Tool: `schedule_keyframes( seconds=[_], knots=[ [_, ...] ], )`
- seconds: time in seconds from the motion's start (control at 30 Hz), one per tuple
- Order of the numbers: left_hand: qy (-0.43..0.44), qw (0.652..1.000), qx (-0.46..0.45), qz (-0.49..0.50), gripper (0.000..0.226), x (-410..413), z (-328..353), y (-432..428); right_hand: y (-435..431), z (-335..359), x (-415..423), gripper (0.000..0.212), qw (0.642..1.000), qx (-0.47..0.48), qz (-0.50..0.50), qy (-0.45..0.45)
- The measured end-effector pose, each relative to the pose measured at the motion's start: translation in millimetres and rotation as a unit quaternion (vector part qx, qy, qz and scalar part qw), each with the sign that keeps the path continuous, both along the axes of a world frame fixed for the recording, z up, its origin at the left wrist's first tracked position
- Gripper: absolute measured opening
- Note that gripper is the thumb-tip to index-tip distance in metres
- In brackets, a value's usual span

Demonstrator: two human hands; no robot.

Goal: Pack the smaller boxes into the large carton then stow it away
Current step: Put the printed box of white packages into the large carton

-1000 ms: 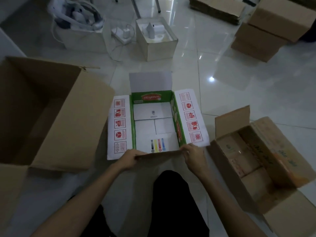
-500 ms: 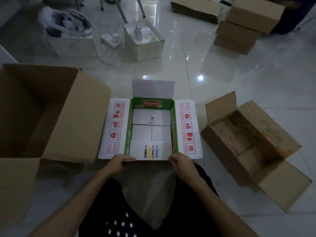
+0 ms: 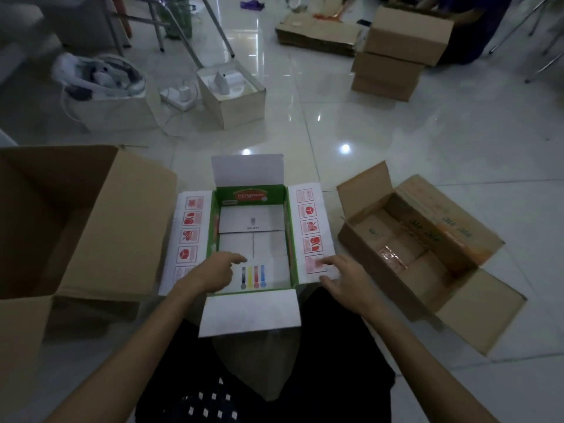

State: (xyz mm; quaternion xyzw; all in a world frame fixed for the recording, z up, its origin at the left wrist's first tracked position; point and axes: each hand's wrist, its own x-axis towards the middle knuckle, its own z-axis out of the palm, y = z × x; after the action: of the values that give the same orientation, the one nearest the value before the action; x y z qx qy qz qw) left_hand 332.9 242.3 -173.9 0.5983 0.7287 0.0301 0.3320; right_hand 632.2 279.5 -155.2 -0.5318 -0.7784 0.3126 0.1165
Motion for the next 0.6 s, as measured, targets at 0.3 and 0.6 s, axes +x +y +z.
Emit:
schedule_keyframes(
  seconds=[0.3,0.6],
  knots=[
    [-0.133,0.988,0.006,-0.079,0.043,148,17,82,37,4,131,0.022,0.989,0.085,-0.116,-0.047],
    [-0.285,0.939,-0.149,0.121,0.051,272,1,127,49,-66,258,0.043,0.909,-0.093,-0.356,-0.194]
  ],
)
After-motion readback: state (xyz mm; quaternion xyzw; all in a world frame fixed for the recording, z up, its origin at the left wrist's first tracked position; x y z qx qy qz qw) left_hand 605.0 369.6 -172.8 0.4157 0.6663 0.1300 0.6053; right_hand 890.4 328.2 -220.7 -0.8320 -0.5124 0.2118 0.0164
